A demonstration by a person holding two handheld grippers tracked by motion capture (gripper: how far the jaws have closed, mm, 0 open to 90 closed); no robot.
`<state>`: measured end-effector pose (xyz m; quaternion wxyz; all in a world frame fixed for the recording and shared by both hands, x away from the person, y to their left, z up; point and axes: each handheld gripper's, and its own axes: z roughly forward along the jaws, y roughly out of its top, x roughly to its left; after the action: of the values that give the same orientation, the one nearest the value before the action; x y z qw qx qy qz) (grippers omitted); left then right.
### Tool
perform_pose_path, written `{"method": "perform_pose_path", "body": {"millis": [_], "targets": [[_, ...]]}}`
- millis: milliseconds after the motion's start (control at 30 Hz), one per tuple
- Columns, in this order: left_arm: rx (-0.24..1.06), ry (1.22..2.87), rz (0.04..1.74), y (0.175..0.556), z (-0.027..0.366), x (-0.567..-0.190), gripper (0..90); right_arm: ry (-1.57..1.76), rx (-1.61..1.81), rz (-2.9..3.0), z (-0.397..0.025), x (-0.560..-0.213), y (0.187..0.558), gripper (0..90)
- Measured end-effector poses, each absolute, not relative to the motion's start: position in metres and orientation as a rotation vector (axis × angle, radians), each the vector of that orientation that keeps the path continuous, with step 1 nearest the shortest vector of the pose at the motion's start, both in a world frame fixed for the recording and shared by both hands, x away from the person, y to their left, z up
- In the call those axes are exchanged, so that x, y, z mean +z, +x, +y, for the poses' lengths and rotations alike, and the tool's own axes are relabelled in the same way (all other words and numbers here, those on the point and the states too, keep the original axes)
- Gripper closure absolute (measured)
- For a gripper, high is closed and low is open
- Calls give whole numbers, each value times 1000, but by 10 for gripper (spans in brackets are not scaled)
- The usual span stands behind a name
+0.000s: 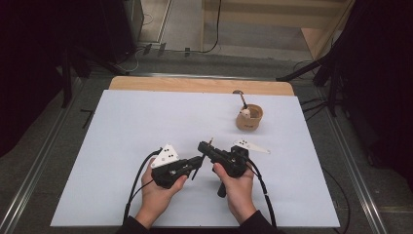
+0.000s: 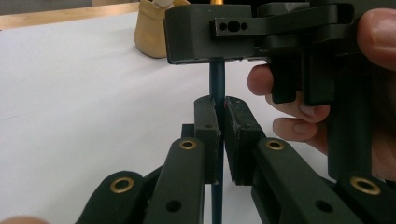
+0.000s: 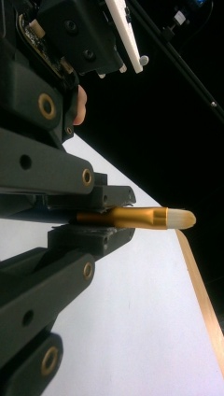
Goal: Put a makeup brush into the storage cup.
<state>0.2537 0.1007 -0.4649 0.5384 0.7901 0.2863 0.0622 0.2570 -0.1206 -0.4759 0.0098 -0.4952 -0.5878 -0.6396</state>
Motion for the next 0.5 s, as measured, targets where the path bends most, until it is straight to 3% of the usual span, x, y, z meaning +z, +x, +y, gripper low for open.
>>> {"method": "perform_pose_path", "body": {"millis": [200,500], "targets": [[92,1849,679,257,102,-468,834,-1530,-2021,-1864,-122,-475,256,843],[142,1781,685,253,112,-463,476,-1570,-2060,-1906,-134,-470,258,843]]}}
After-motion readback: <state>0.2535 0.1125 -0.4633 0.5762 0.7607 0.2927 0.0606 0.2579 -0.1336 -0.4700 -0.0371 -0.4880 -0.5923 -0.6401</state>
